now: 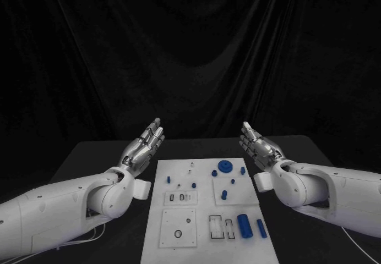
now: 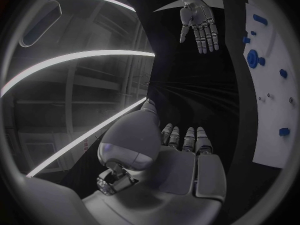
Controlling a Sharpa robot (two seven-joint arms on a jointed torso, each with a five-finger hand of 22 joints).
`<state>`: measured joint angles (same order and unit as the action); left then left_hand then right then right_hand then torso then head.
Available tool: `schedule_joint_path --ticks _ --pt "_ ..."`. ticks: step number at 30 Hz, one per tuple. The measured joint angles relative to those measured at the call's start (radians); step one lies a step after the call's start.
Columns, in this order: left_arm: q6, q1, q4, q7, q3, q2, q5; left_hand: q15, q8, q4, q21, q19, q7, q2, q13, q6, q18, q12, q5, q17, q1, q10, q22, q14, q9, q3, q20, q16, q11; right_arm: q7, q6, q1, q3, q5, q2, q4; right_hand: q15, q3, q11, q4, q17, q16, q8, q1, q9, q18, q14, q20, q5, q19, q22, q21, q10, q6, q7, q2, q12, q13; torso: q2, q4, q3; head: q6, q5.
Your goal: Assemble the parts on the task board
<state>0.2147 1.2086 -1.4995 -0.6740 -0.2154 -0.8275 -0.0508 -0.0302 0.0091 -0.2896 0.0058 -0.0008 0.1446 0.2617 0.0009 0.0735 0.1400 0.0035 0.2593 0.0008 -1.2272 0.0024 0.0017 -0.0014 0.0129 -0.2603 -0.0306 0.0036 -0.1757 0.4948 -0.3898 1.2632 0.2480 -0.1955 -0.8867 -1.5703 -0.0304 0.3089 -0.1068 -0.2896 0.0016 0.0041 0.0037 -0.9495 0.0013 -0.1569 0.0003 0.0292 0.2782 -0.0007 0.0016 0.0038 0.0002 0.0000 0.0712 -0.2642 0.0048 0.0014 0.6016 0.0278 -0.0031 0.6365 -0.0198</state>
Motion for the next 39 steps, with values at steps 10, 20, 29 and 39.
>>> schedule_joint_path --ticks 10,20,29,39 --pt "-0.019 0.02 -0.027 0.0 0.0 -0.033 0.06 0.0 0.0 -0.003 0.0 0.0 -0.023 0.013 0.0 0.009 0.0 0.0 0.008 0.0 -0.024 -0.003 0.0 0.0 0.0 -0.003 0.019 0.0 0.026 -0.012 0.008 0.062 0.001 0.134 -0.044 -0.016 0.124 -0.037 0.112 0.064 0.0 0.0 0.006 -0.204 0.007 0.034 0.0 -0.17 0.154 0.018 0.01 0.014 0.003 0.035 -0.062 0.046 0.002 0.002 0.019 0.0008 -0.0053 0.001 0.004" --pt "-0.029 0.028 -0.046 -0.001 0.0 -0.076 0.081 0.0 0.0 -0.003 0.0 0.002 -0.039 0.021 0.0 0.018 0.0 0.0 0.064 0.0 -0.056 -0.003 -0.001 0.0 0.002 -0.003 0.062 0.0 0.044 -0.212 0.026 0.157 0.0 0.658 -0.018 0.028 0.222 -0.217 0.253 0.258 0.161 0.185 0.068 -0.529 0.054 -0.009 0.714 -0.311 0.096 0.713 0.123 0.287 0.221 0.361 -0.193 0.113 0.179 0.039 0.033 0.0072 -0.0093 0.037 0.01" --pt "-0.04 0.031 -0.052 -0.001 0.0 -0.089 0.111 0.009 0.004 -0.003 0.0 0.0 -0.054 0.022 0.0 0.025 0.0 0.0 0.103 0.001 -0.074 -0.004 -0.001 0.002 0.003 -0.003 0.072 0.0 0.052 -0.447 0.108 0.181 0.0 1.301 0.026 0.04 0.116 -0.303 0.258 0.322 0.207 0.227 0.07 -0.557 0.065 -0.015 1.12 -0.211 -0.001 1.049 0.134 0.346 0.591 0.604 -0.165 0.168 0.223 0.065 0.046 0.0176 -0.0101 0.086 0.011" --pt "-0.053 0.032 -0.048 -0.001 0.0 -0.102 0.131 0.017 0.004 -0.003 0.0 0.003 -0.071 0.025 0.001 0.025 0.0 0.0 0.125 0.001 -0.086 -0.002 -0.001 0.001 0.003 0.003 0.084 0.0 0.063 -0.581 0.186 0.182 0.0 1.78 0.059 0.044 0.007 -0.43 0.189 0.353 0.687 0.882 0.067 -0.496 0.073 -0.014 1.364 -0.111 -0.067 1.228 0.68 0.938 0.88 0.809 -0.126 0.242 0.081 0.07 0.069 0.0345 -0.0153 0.114 -0.015"
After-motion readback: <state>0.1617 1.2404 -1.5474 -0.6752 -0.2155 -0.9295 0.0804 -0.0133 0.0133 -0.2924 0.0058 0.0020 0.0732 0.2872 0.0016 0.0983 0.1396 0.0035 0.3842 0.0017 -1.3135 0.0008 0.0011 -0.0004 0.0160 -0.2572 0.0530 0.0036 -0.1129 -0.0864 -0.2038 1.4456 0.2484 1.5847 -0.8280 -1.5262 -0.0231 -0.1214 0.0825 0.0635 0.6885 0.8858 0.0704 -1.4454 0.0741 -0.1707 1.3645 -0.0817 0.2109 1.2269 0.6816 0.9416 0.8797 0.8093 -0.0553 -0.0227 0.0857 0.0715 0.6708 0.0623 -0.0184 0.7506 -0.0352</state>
